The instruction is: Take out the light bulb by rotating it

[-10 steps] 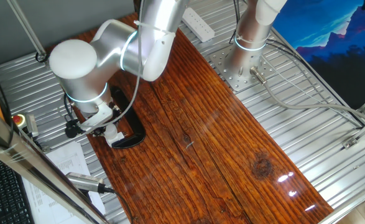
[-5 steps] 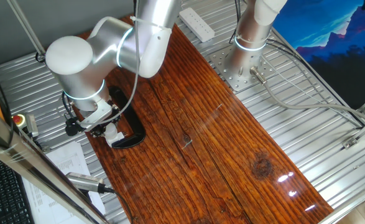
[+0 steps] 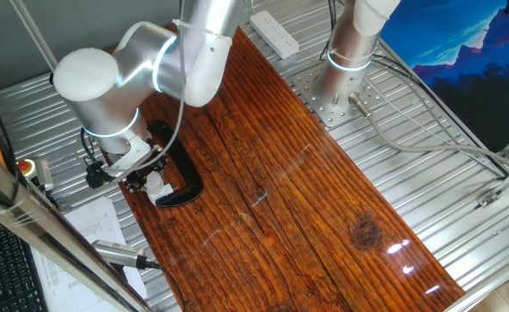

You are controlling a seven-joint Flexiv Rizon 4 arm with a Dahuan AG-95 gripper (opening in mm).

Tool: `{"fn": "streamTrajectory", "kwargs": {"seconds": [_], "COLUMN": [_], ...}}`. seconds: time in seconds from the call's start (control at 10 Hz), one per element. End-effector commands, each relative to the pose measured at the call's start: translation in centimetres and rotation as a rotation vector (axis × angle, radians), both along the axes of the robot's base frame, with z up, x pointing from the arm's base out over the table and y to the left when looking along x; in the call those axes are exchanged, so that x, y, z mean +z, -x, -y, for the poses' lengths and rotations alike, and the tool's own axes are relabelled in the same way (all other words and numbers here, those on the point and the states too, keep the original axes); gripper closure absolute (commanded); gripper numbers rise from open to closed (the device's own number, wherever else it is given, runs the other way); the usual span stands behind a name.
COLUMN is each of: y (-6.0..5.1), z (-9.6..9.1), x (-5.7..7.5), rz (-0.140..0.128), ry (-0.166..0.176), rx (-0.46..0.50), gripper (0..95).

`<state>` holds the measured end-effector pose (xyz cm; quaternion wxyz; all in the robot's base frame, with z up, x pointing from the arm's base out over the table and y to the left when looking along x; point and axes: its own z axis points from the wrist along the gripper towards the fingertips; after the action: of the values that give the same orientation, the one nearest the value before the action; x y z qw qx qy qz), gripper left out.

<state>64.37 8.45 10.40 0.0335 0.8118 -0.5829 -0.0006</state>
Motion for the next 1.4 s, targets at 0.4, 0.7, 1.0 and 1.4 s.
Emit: {"fn": "streamTrajectory", "kwargs": {"seconds": [0.4,0.7,1.0,1.4], "y": [0.21,0.28,0.28,0.29], "z": [-0.05,-0.01,0.0,0.03], "x": [-0.23,-0.27,-0.31,-0.38], "rz": [0.013,-0.008,0.003,-0.01], "ry": [-0.003,-0.003,-0.037,-0.036], "rx": [0.076,0.156,0.249,0.332], "gripper": [95.0,95.0,76.0,57.0]}}
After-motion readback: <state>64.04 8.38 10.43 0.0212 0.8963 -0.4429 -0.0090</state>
